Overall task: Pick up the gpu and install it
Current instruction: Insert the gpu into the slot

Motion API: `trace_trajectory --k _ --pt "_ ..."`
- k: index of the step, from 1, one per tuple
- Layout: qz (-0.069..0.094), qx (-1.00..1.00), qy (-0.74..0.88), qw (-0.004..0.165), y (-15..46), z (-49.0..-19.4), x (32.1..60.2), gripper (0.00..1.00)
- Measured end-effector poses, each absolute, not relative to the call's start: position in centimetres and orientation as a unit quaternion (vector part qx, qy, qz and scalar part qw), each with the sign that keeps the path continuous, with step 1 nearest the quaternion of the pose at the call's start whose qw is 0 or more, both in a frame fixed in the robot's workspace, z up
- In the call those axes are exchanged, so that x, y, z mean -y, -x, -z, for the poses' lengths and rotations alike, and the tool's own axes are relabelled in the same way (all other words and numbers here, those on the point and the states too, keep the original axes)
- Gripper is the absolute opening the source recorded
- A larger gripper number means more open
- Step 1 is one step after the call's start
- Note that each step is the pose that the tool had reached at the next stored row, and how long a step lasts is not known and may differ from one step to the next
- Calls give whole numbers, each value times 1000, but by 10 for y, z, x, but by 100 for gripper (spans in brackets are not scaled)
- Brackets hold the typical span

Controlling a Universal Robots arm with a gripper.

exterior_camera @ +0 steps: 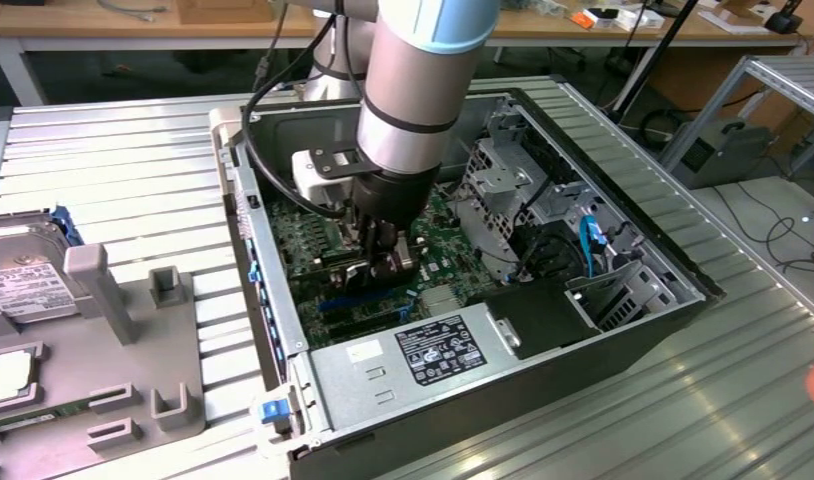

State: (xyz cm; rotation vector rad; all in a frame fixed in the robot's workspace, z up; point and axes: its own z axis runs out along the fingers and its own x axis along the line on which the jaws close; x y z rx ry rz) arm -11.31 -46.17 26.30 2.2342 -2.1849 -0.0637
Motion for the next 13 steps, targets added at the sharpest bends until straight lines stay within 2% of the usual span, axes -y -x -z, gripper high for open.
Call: trace_trajectory --k 13 --pt "20 699 -715 8 113 -268 465 27"
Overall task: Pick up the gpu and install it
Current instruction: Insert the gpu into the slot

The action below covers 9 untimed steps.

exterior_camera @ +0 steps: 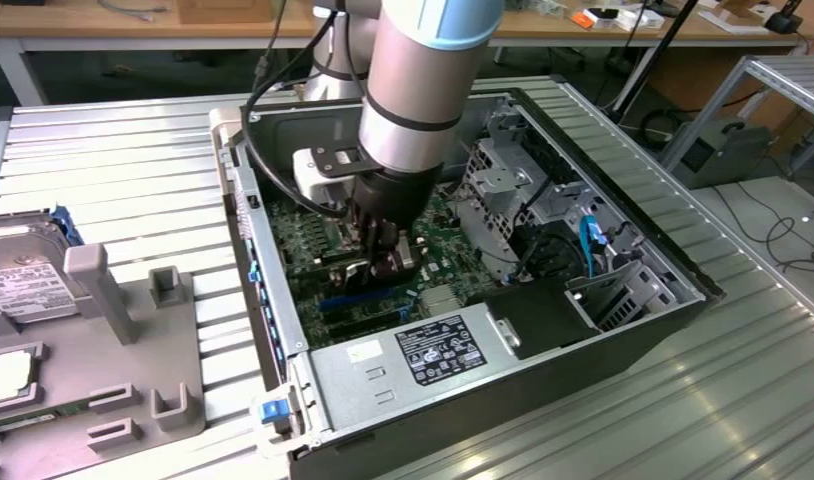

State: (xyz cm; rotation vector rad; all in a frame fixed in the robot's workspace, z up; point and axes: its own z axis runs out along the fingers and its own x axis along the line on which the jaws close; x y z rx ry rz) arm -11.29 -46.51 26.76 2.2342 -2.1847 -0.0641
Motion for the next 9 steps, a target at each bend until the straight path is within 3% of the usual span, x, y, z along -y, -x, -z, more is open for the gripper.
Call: trace_trajectory --k 9 --pt "21 699 -715 9 112 -264 465 27"
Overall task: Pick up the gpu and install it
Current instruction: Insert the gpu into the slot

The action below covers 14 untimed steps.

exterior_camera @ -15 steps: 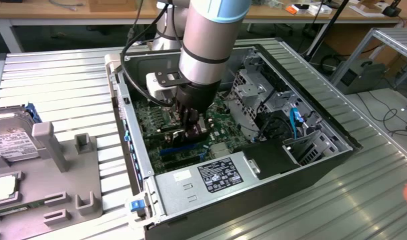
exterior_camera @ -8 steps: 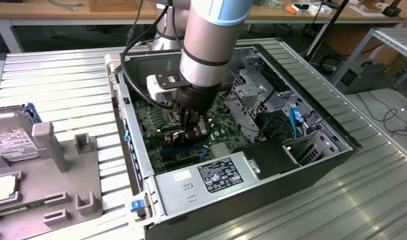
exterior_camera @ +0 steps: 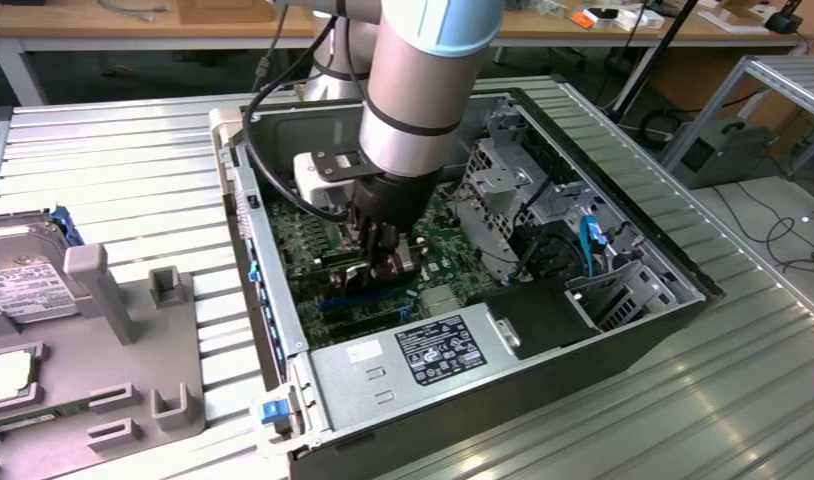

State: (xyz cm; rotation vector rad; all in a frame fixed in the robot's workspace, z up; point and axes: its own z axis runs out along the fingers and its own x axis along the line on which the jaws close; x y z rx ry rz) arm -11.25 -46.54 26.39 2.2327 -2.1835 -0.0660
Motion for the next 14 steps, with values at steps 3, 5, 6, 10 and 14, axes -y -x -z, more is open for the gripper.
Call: trace_trajectory --k 3,5,6,10,14 --pt "21 699 -715 9 112 -263 465 27" --pt "21 699 -715 10 112 -262 465 27" --pt "20 699 -715 10 112 -262 465 27" --pt "20 699 -715 12 111 -261 465 27" --pt "19 699 -715 13 109 -260 465 27"
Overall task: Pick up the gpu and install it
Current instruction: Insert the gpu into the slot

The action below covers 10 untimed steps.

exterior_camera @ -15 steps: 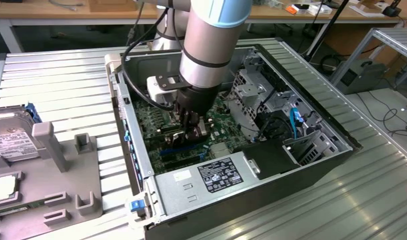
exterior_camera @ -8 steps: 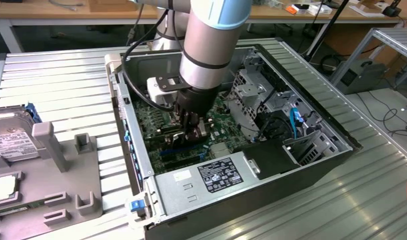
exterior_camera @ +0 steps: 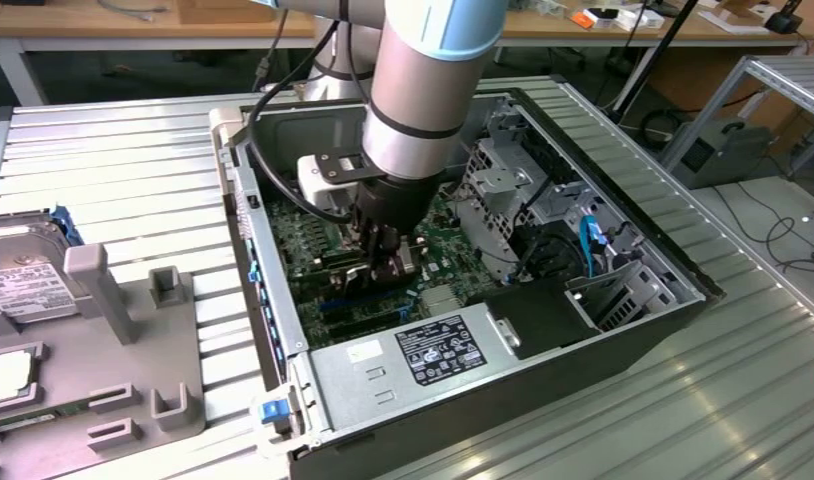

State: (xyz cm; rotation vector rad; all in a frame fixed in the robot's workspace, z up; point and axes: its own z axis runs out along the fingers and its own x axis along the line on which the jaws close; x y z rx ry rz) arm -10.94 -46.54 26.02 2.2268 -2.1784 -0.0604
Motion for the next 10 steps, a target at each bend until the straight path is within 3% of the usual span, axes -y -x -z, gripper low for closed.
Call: trace_trajectory --k 10 --pt "19 699 -715 15 108 -256 465 27"
